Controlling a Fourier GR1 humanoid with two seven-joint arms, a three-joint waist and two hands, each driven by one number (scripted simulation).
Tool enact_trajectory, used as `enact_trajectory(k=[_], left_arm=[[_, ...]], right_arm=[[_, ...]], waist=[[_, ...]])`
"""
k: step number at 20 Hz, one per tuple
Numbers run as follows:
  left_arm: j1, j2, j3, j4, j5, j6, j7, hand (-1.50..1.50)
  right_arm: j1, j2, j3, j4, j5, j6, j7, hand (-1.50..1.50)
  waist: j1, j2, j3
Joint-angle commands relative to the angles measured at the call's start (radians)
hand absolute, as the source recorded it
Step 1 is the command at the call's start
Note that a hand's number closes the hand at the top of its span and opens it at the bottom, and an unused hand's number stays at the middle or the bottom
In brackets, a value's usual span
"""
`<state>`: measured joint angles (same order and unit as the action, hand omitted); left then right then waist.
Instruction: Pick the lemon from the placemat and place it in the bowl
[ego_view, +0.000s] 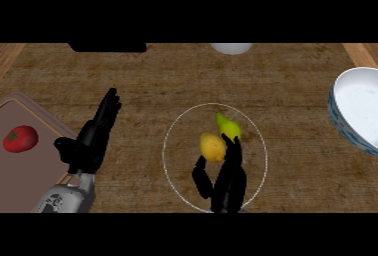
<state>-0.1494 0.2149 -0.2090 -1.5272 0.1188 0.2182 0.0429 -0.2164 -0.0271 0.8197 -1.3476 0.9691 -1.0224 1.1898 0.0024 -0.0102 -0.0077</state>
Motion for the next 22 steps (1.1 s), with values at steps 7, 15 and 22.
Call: enact_trajectory(k=[7,15,22], left_arm=[[-0.023,-0.003,0.011,0.034,-0.001,-0.01,0.006,0.0],[-0.033,-0.033,-0.007,0.015,-0.021,0.014,0.044,0.0],[-0.026,-0.023,0.036,0.029,-0.014,0.003,0.019,0.0]], right_arm=[[-0.048,-0.417,0.277,-0.501,-0.405,0.118,-0.207,1.5],[-0.114,-0.765,0.184,-0.791,-0.533,0.027,-0.455,1.5],[-0.105,-1.014,-0.054,-1.008,-0.489,0.136,-0.338,1.5]], waist=[[0.012,0.015,0.011],[-0.001,0.012,0.011],[-0.023,0.006,0.007]])
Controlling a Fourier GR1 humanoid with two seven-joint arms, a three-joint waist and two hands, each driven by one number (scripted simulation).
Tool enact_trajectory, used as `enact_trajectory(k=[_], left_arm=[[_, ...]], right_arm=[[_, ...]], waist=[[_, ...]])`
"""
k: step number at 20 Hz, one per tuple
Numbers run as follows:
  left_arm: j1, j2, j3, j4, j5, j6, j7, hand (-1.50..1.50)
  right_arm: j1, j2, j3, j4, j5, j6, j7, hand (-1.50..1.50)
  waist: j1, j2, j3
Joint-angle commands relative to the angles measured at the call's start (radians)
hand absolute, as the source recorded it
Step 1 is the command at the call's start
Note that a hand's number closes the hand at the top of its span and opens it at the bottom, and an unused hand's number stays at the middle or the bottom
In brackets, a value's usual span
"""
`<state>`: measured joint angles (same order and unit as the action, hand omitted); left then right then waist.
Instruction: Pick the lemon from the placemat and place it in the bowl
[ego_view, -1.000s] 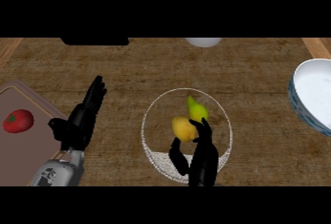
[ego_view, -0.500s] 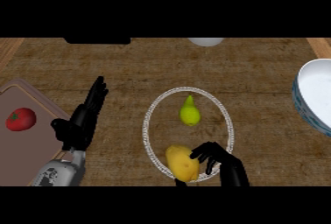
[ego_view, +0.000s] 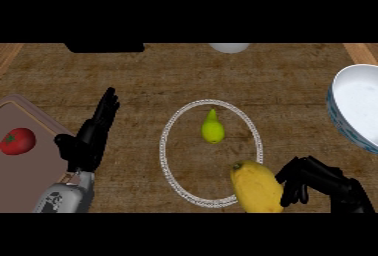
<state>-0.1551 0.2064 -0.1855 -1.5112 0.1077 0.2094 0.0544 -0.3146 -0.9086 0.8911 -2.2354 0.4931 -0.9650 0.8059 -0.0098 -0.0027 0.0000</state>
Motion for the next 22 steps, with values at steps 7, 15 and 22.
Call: enact_trajectory(k=[7,15,22], left_arm=[[-0.031,-0.007,0.031,0.016,0.0,-0.023,-0.014,0.0],[0.012,-0.023,0.009,-0.059,-0.025,-0.02,0.033,0.0],[0.03,-0.03,0.014,-0.016,-0.039,-0.029,-0.003,0.0]], right_arm=[[-0.175,-0.197,-0.403,-0.135,-0.192,0.314,0.286,1.5],[-0.279,-0.191,-0.588,0.044,-0.356,0.447,0.288,1.5],[-0.181,-0.231,-0.646,0.296,-0.411,0.545,0.05,1.5]], waist=[[0.011,0.002,-0.002],[0.02,0.002,-0.001],[0.017,0.007,0.0]])
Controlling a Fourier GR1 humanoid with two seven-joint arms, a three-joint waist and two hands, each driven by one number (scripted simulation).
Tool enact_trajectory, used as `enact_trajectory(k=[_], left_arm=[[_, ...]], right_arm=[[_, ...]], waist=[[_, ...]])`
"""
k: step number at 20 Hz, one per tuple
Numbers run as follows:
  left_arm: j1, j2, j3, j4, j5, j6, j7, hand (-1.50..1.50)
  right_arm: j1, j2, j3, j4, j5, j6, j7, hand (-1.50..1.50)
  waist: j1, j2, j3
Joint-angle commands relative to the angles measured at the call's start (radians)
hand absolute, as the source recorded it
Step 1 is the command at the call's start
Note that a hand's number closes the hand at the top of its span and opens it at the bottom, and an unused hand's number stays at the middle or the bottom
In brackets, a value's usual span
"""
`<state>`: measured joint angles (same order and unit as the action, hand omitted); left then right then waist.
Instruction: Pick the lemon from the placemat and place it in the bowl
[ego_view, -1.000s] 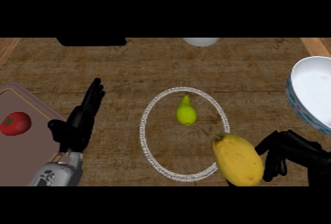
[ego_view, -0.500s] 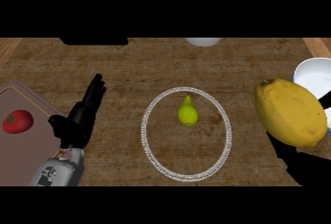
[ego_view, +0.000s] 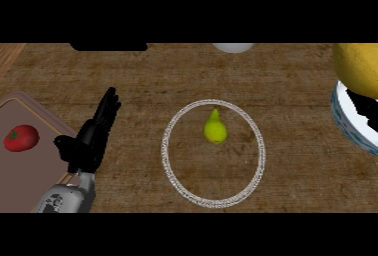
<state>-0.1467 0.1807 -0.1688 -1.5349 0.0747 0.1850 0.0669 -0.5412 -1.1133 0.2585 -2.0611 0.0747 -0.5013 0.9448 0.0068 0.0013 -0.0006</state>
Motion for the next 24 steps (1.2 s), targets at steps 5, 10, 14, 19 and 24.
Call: enact_trajectory(k=[5,10,14,19,24], left_arm=[[0.007,0.005,0.003,-0.043,0.002,-0.016,0.022,0.0],[0.0,-0.009,-0.005,-0.057,-0.022,-0.007,0.053,0.0],[-0.044,-0.029,0.034,0.066,-0.026,-0.016,-0.028,0.0],[0.009,-0.004,0.039,-0.007,-0.021,-0.051,0.002,0.0],[0.006,-0.056,0.006,0.002,-0.057,-0.008,-0.006,0.0]], right_arm=[[0.065,-0.059,0.015,0.279,0.089,0.162,-0.176,1.5],[0.052,0.057,-0.016,0.526,0.139,0.173,-0.349,1.5],[0.062,0.096,-0.098,0.691,0.127,0.201,-0.502,1.5],[0.042,0.173,-0.121,0.889,0.196,0.21,-0.641,1.5],[0.098,0.199,-0.18,1.055,0.088,0.305,-0.837,1.5]], waist=[[0.011,0.002,0.001],[0.012,0.002,0.001],[0.002,0.003,0.001],[0.006,0.002,0.001],[0.004,0.003,0.002]])
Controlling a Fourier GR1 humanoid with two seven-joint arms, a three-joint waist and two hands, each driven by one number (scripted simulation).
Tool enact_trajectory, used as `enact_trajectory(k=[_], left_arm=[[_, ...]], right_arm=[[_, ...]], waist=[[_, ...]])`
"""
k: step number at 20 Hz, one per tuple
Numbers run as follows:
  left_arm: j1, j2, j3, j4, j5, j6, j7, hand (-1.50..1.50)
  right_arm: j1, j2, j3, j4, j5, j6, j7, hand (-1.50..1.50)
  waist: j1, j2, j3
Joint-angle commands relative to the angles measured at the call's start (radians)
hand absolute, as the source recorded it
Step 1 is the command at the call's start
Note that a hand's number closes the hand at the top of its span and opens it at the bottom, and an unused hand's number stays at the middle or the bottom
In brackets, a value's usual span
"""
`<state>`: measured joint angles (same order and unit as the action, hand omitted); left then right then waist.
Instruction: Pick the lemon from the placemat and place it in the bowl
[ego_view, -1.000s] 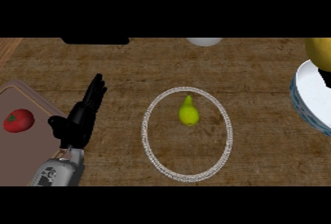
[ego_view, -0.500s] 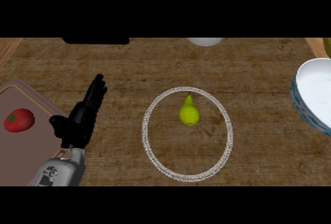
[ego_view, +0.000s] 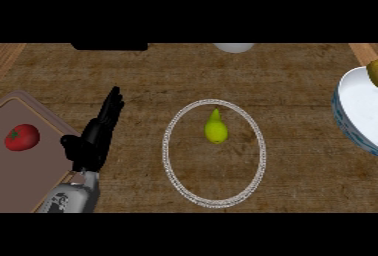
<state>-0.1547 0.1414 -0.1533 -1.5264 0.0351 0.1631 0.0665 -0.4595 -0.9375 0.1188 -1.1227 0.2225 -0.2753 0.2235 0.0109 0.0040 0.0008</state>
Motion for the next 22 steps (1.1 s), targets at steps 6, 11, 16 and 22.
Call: enact_trajectory(k=[6,11,16,22], left_arm=[[0.0,-0.018,-0.008,0.001,-0.024,0.003,0.001,0.0],[0.006,-0.019,0.006,-0.021,-0.018,-0.002,0.015,0.0],[0.032,-0.006,0.014,-0.069,-0.01,-0.014,0.051,0.0],[0.01,-0.006,0.047,-0.045,-0.009,-0.029,0.034,0.0]], right_arm=[[0.011,0.076,-0.121,0.293,-0.168,0.229,-0.308,-1.5],[-0.068,0.111,-0.211,0.392,-0.208,0.25,-0.461,-1.5],[-0.095,0.111,-0.302,0.33,-0.256,0.18,-0.462,-1.5],[-0.034,0.079,-0.409,0.244,-0.366,0.257,-0.367,-1.5]], waist=[[0.0,0.0,0.001],[0.005,0.0,0.001],[-0.004,-0.006,0.0],[-0.013,-0.006,-0.001]])
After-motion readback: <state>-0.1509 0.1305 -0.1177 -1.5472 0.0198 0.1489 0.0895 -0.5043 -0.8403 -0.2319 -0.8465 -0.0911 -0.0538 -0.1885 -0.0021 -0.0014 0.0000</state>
